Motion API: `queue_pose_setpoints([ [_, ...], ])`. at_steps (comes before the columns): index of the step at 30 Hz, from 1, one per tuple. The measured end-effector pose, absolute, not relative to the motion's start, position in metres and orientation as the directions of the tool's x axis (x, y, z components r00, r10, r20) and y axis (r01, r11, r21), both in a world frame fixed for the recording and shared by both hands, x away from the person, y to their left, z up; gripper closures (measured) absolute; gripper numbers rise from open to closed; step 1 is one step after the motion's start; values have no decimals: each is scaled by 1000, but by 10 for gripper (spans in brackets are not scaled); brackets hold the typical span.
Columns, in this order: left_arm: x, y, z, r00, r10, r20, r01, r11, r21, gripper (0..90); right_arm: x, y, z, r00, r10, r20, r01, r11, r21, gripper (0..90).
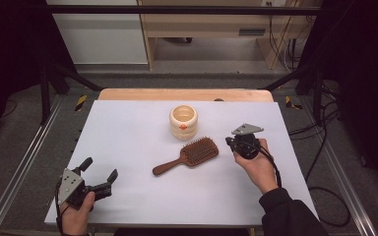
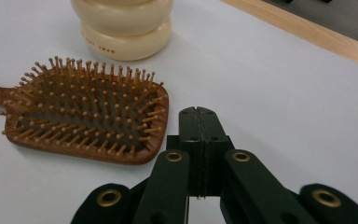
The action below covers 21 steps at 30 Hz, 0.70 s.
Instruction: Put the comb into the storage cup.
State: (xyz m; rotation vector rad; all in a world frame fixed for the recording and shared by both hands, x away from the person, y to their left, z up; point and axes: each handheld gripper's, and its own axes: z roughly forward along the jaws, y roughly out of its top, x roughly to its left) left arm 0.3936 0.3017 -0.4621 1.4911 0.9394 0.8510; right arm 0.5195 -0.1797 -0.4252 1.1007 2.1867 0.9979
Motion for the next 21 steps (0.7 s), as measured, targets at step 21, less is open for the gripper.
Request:
queue_pose_setpoints([
  [21, 393, 298, -461, 450, 893, 20, 97, -70, 993, 26, 566, -164, -474, -555, 832, -11, 544, 373, 751, 900],
])
